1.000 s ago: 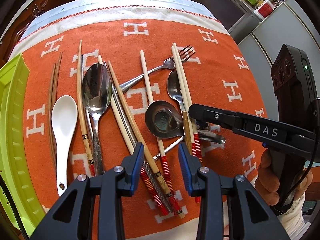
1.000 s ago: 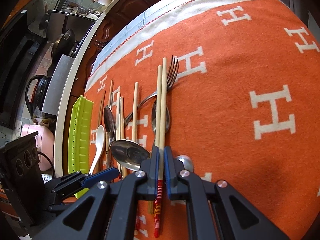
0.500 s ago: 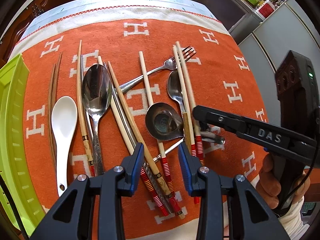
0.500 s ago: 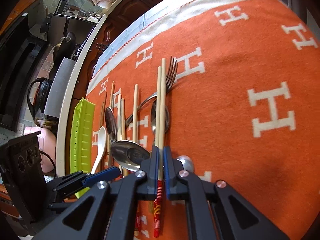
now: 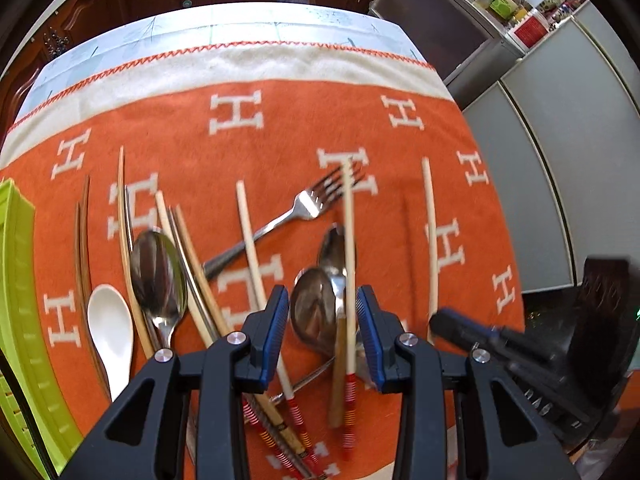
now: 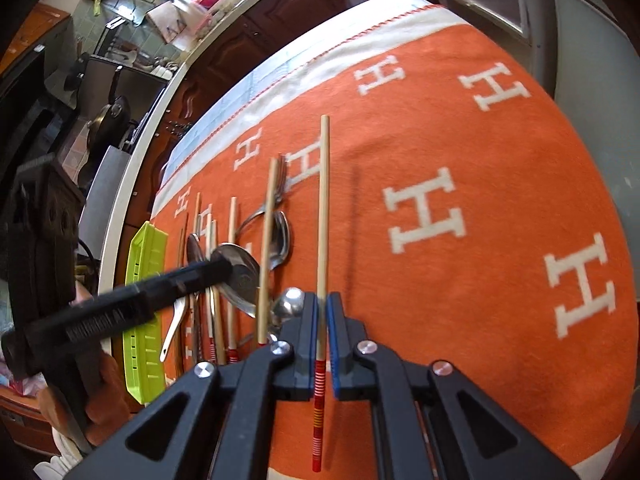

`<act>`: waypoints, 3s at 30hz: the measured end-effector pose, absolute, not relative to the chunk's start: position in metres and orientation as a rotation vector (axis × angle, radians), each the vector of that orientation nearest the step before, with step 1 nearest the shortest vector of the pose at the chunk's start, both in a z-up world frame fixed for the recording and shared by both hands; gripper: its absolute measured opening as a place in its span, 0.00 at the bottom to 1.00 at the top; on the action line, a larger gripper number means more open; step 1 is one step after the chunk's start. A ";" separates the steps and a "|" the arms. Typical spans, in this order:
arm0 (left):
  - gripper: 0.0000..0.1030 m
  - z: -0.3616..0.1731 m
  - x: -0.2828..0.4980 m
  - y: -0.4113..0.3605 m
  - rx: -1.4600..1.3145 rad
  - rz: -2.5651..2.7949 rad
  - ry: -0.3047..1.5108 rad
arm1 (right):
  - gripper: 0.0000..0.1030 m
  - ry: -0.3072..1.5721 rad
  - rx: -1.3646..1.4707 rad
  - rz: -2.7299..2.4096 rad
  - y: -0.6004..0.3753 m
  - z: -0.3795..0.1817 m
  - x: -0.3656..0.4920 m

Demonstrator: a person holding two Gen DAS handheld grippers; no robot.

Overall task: Organize utensils
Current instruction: 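Close the left tool on another red-striped bamboo chopstick, then lift both held chopsticks and carry them toward the green tray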

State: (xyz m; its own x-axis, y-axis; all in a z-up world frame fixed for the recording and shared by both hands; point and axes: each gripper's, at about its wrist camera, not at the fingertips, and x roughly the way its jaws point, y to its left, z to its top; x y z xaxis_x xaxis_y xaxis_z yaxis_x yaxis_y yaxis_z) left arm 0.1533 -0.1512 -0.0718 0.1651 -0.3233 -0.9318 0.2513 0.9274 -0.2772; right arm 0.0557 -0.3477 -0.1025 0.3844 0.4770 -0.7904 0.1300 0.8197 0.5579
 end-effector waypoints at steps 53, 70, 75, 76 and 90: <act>0.09 -0.096 0.150 -0.198 0.030 -0.404 1.388 | 0.05 1.195 0.636 0.234 -0.359 -0.114 0.035; 0.05 -0.113 0.149 -0.214 0.136 -0.373 1.377 | 0.05 1.212 0.650 0.246 -0.360 -0.119 0.033; 0.03 -0.102 0.147 -0.206 0.082 -0.388 1.306 | 0.05 1.215 0.656 0.245 -0.363 -0.121 0.032; 0.03 -0.099 0.147 -0.200 0.067 -0.389 1.298 | 0.05 1.213 0.658 0.247 -0.363 -0.120 0.032; 0.03 -0.022 0.104 -0.107 -0.172 -0.480 1.236 | 0.04 1.149 0.636 0.325 -0.348 -0.081 0.020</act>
State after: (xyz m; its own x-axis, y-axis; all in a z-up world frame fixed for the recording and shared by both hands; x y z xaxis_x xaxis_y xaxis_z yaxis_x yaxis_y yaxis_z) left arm 0.1037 -0.1071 -0.0223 0.2446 -0.4407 -0.8637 0.2585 0.8882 -0.3799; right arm 0.0202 -0.3480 -0.0814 0.3894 0.5475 -0.7407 0.0789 0.7814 0.6190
